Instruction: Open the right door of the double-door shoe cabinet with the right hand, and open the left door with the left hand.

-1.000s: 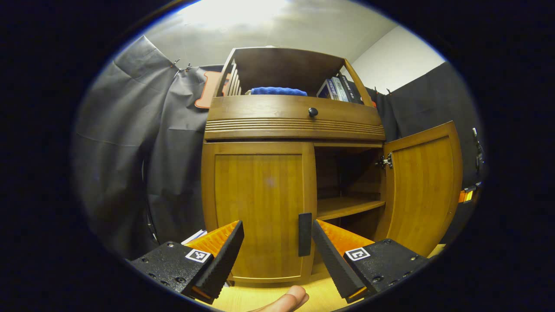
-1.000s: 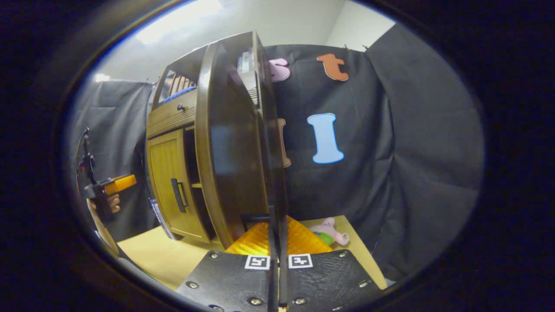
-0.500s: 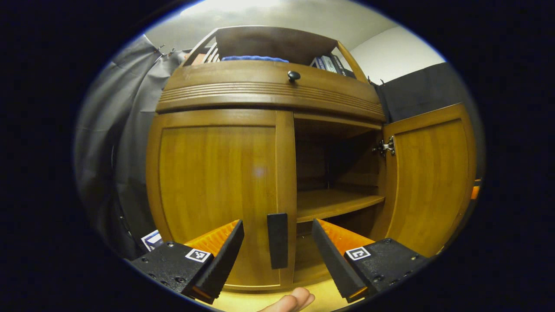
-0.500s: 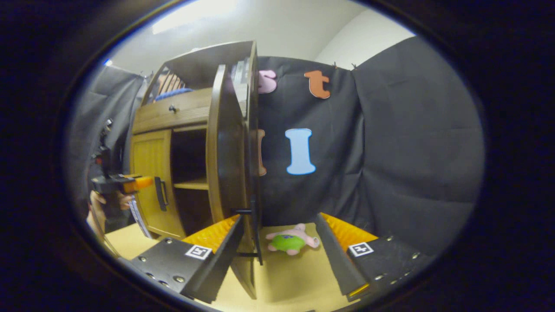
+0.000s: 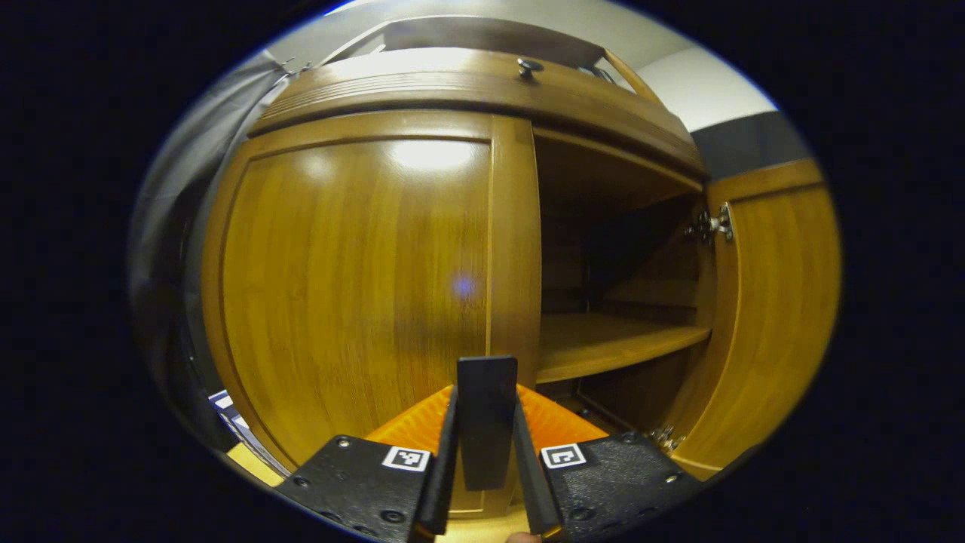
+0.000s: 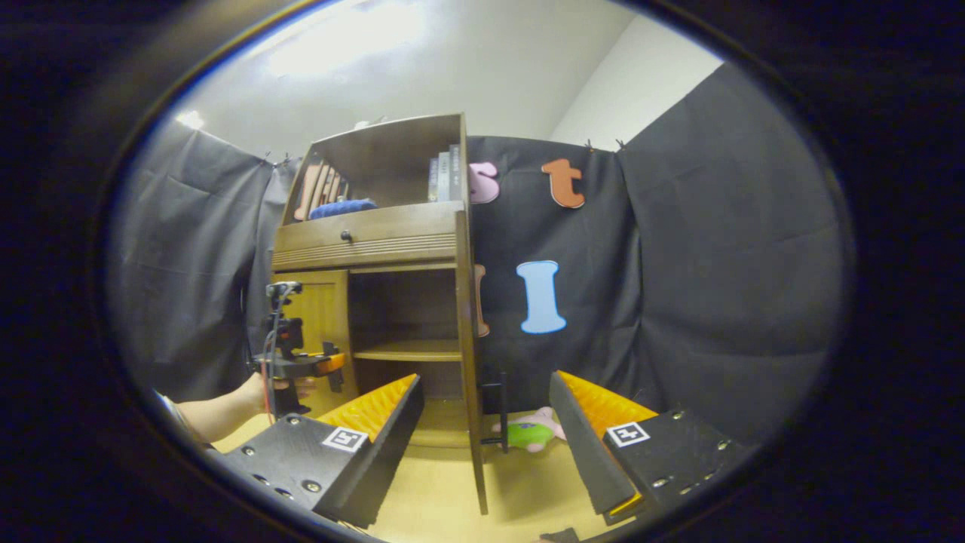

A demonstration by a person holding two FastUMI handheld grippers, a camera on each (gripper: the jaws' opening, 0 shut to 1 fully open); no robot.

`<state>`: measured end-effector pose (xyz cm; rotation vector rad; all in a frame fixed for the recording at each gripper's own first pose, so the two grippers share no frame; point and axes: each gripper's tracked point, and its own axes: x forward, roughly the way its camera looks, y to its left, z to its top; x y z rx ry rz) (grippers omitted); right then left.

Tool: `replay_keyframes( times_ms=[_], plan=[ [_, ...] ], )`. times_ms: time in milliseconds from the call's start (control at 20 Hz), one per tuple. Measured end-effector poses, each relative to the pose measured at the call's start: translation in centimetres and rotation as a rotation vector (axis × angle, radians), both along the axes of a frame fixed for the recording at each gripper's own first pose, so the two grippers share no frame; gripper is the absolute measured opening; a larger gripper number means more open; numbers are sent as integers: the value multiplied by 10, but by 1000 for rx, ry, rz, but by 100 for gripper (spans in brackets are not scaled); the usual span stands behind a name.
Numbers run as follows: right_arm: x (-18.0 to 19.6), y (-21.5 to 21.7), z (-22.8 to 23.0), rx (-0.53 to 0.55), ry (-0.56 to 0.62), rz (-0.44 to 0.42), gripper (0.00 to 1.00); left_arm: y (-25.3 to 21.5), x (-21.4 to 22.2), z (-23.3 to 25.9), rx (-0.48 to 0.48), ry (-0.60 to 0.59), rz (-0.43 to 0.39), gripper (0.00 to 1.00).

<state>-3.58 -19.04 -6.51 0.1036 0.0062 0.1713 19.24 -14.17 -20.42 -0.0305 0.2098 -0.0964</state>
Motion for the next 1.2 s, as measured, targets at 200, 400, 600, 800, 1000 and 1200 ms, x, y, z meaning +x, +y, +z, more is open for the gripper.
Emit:
replay_keyframes(
  times_ms=[200, 400, 600, 800, 1000, 1200],
  plan=[
    [-9, 28, 11, -39, -4, -3, 96, 2, 0, 2, 56, 7, -5, 34],
    [-21, 60, 15, -19, 17, 31, 100, -2, -3, 2, 46, 18, -55, 33],
    [-26, 83, 20, -26, 14, 76, 99, -3, -6, 7, 30, 5, -110, 34],
    [-25, 90, 17, -28, 22, 79, 99, -6, -9, 7, 0, 14, -146, 34],
    [-22, 94, 11, -28, 41, 77, 99, -5, -8, 7, -14, 29, -137, 34],
    [-21, 98, 12, -22, 38, 74, 100, -3, -16, 14, -31, 30, -143, 34]
  ],
)
